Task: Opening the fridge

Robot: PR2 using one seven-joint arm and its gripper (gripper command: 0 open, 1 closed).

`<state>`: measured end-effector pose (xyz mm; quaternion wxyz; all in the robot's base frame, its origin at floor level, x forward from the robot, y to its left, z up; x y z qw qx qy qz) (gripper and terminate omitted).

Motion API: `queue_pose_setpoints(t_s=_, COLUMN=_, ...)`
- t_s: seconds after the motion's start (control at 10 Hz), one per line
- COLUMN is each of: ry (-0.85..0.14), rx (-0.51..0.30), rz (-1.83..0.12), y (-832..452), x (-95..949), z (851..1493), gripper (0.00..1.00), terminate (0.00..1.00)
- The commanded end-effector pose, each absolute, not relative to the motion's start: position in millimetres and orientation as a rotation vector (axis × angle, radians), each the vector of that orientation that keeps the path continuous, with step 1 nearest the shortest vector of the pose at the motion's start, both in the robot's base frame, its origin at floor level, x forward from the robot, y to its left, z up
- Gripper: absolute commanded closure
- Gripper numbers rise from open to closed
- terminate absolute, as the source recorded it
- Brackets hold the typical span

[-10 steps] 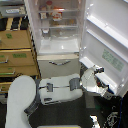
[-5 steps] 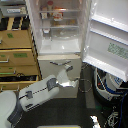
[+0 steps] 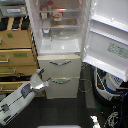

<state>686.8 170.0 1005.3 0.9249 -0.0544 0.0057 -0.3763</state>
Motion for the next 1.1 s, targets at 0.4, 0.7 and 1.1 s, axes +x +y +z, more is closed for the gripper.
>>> queue_pose_setpoints(t_s=0.4, ry=-0.519, rx=-0.214, rz=-0.535, y=330, x=455, z=1170, gripper=0.00, terminate=0.00)
queue_pose_setpoints(t_s=0.7, ry=-0.581, rx=-0.262, rz=-0.473, y=337, x=413, z=1177, gripper=0.00, terminate=0.00)
queue_pose_setpoints(t_s=1.1, ry=-0.605, rx=-0.333, rz=-0.356, y=347, x=391, z=1156, gripper=0.00, terminate=1.00)
